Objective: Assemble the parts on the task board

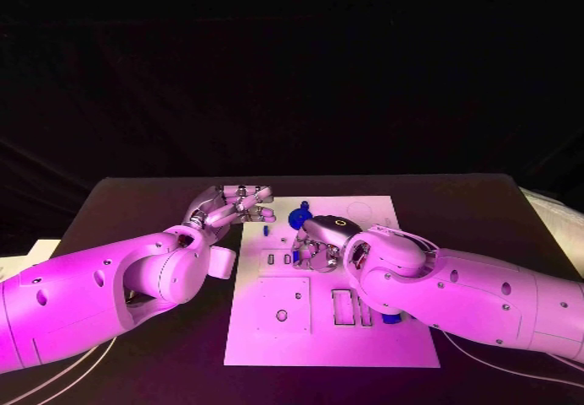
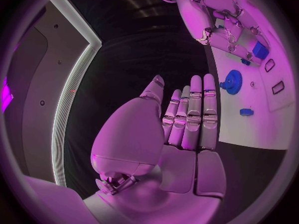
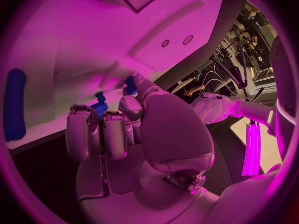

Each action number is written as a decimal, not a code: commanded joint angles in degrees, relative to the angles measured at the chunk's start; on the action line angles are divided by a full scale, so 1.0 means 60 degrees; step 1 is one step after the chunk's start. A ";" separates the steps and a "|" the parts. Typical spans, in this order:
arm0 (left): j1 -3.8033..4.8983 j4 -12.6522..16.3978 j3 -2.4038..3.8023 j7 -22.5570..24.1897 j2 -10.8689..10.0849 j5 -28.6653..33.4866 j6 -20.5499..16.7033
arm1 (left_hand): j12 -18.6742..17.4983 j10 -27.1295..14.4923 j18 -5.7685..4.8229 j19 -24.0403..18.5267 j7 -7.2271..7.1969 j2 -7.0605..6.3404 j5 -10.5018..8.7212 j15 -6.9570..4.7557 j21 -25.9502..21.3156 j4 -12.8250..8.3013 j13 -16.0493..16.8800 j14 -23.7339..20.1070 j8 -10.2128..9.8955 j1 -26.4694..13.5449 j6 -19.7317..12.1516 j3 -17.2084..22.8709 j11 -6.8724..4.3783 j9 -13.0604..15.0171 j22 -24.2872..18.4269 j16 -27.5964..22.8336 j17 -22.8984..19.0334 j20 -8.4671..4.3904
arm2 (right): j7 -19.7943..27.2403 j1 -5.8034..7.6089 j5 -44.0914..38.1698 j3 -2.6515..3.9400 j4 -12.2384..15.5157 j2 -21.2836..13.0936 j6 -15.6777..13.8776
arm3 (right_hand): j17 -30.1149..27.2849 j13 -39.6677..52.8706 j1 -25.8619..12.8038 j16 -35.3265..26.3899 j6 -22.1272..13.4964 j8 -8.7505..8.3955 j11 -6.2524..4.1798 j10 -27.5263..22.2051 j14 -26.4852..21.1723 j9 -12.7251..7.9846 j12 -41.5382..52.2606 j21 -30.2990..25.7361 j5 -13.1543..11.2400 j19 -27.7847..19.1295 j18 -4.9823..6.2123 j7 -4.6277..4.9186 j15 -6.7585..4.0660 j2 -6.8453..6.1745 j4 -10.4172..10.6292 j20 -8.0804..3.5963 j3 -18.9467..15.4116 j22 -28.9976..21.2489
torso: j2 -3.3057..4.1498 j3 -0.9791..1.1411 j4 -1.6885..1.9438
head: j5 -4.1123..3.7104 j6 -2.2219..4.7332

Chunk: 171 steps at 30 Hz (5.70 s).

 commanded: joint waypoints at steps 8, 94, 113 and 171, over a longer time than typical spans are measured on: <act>0.0003 0.0032 0.0006 0.0117 0.0010 -0.0028 0.0141 | -0.0045 0.0015 0.0095 0.0020 0.0011 0.0081 -0.0019 0.0043 0.0054 -0.0054 -0.0003 0.0025 -0.0043 0.0051 0.0033 -0.0019 0.0000 0.0000 0.0009 -0.0057 0.0012 0.0002 | -0.0199 -0.0041 -0.0246 -0.0041 -0.0037 0.0026 0.0335 | 0.0942 -0.0092 -0.0014 -0.0048 -0.0245 -0.0142 0.0075 -0.0167 0.0676 -0.0095 -0.0176 -0.0056 0.0101 -0.0086 -0.0001 0.0107 0.0110 -0.0250 -0.0039 0.0053 -0.0098 -0.0047 | 0.0000 -0.0004 -0.0002 | 0.0007 -0.0020; 0.1392 -0.3023 -0.0128 -1.0263 0.3326 -0.9898 0.6180 | 1.0227 0.2334 -0.1301 0.4466 -0.1713 0.0956 -0.0800 -0.1731 1.0785 0.1582 0.9556 0.3668 0.5174 -0.2818 -0.0047 -0.3004 -0.1803 0.4147 1.1942 1.3235 1.2492 -0.1715 | 0.3014 0.1645 0.6683 0.0260 0.0798 -0.3264 -0.1805 | 0.0240 -0.0827 0.0219 -0.0606 -0.0893 -0.0077 0.0214 -0.0547 0.0520 -0.0132 -0.0489 -0.0601 0.0749 -0.0623 0.0194 0.0241 0.0233 -0.0062 0.0986 0.0186 -0.2212 -0.0935 | -0.0513 0.0105 -0.0160 | 0.0239 -0.0386; 0.1395 -0.3340 -0.0189 -1.0289 0.3763 -0.9927 0.6388 | 1.0287 0.2358 -0.1313 0.4488 -0.1733 0.1126 -0.0796 -0.1746 1.0821 0.1523 0.9622 0.3668 0.5346 -0.2618 -0.0167 -0.3045 -0.1821 0.4406 1.2012 1.3235 1.2492 -0.1730 | 0.2994 0.1644 0.6606 0.0251 0.0771 -0.3228 -0.1714 | 0.0221 -0.0833 0.0230 -0.0625 -0.0883 -0.0079 0.0209 -0.0555 0.0514 -0.0134 -0.0488 -0.0619 0.0799 -0.0637 0.0199 0.0237 0.0229 -0.0039 0.0985 0.0184 -0.2224 -0.0959 | -0.0523 0.0099 -0.0146 | 0.0190 -0.0468; 0.1276 -0.2406 -0.0196 -1.0064 0.2870 -0.9145 0.3914 | 0.9802 0.2349 -0.1363 0.4580 -0.1576 -0.1254 0.0060 -0.1657 1.0933 -0.0723 0.9239 0.3668 0.4937 -0.1425 -0.0648 0.6372 -0.1732 0.5664 1.2393 1.3235 1.2492 -0.1626 | 0.2980 0.1620 0.6664 0.0199 0.0513 -0.3049 -0.1457 | 0.0201 -0.0830 0.0249 -0.0659 -0.0880 -0.0107 0.0206 -0.0552 0.0513 -0.0146 -0.0440 -0.0665 0.1048 -0.0659 0.0208 0.0239 0.0222 0.0020 0.0995 0.0175 -0.2283 -0.1013 | -0.0516 0.0112 -0.0091 | 0.0212 -0.0646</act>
